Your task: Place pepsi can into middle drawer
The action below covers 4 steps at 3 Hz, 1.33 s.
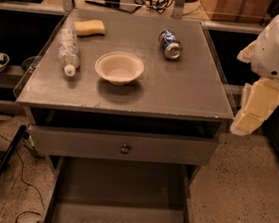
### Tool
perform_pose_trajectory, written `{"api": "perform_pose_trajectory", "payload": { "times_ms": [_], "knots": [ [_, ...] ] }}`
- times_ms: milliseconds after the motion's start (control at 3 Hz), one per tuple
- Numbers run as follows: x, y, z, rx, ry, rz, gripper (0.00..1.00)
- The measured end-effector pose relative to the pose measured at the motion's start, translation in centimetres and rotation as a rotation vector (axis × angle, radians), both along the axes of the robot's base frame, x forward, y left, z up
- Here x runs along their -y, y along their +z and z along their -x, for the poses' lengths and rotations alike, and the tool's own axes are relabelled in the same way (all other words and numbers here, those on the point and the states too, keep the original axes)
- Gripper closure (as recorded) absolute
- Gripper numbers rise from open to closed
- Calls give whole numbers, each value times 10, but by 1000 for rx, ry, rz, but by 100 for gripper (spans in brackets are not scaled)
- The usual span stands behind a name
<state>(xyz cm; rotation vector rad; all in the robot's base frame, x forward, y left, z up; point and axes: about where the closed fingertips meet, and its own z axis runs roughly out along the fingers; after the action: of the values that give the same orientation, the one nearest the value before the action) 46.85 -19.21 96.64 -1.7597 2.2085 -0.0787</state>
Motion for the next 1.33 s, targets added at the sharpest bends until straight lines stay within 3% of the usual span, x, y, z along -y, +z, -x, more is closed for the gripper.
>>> {"api": "perform_pose_trajectory", "payload": {
  "times_ms": [333,667,1000,1333],
  "knots": [
    [-9,-2,-72,-21,26,37,0],
    [-33,2,-129,-22,87,63,0],
    [-45,29,-153,81,85,23,0],
    [-47,29,-157,95,85,18,0]
  ]
}}
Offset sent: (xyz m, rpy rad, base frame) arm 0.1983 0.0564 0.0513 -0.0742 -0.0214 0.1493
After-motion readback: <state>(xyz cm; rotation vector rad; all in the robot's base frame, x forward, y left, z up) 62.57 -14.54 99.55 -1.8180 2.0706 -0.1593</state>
